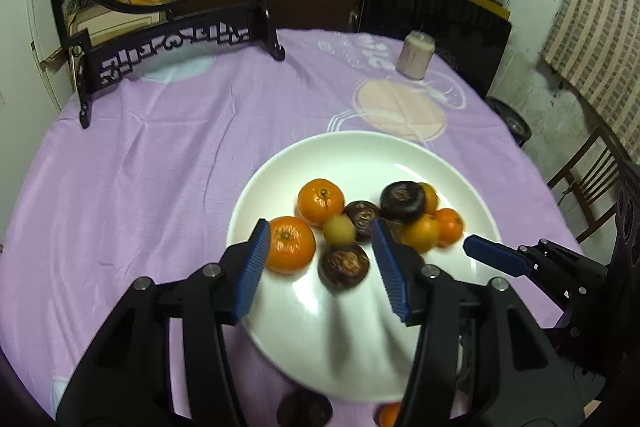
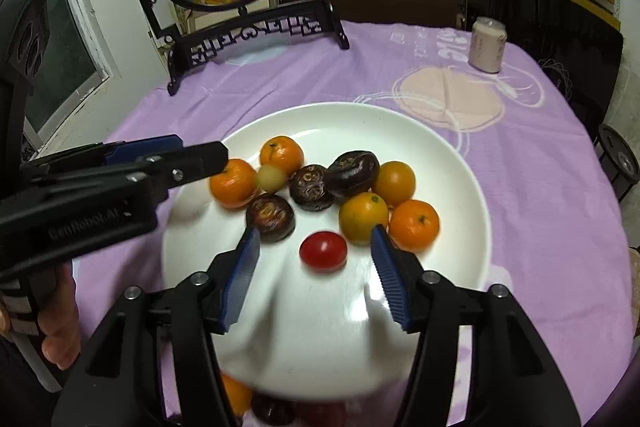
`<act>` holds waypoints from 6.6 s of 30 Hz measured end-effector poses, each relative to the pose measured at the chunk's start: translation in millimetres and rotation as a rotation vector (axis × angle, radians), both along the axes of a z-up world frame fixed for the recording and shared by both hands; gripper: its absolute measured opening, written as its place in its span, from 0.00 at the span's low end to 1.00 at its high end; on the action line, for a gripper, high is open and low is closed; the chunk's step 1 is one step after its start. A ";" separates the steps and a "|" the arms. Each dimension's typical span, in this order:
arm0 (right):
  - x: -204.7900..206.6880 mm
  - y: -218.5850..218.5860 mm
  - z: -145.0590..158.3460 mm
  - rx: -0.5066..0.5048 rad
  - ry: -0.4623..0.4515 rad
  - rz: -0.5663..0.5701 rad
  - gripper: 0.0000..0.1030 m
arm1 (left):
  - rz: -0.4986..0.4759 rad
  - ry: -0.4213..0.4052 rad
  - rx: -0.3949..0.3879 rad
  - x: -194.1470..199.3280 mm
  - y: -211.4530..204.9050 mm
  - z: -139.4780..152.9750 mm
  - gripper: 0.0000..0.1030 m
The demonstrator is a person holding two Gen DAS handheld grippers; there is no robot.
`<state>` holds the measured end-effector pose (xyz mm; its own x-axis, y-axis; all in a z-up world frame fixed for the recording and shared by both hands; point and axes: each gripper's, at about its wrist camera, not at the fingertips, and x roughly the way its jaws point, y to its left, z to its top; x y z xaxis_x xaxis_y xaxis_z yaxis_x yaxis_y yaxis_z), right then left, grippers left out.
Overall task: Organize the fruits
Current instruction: 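Lower both tomatoes onto the white plate and open both tools, then grasp a dark passion fruit with the left tool while the right tool grasps a red tomato, then place the passion fruit and red tomato onto the white plate, opening both tools, then grasp a mangosteen with the left tool while the right tool grasps an orange, then lower the mangosteen and orange onto the white plate and release both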
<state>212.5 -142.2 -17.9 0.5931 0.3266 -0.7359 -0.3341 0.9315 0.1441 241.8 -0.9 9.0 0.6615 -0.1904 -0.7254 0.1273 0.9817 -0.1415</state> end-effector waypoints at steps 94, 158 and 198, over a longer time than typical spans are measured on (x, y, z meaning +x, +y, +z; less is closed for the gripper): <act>12.4 -27.7 -32.2 0.035 0.093 -0.105 0.29 | -0.096 0.130 0.039 -0.5 -14.9 -52.3 0.28; -132.5 -28.4 -33.9 0.102 0.096 -0.075 0.38 | -0.060 0.090 0.034 -130.5 20.1 -57.4 0.66; -55.0 -36.6 2.1 0.077 0.031 -0.059 0.37 | -0.024 -0.005 0.056 -69.4 -1.7 0.9 0.37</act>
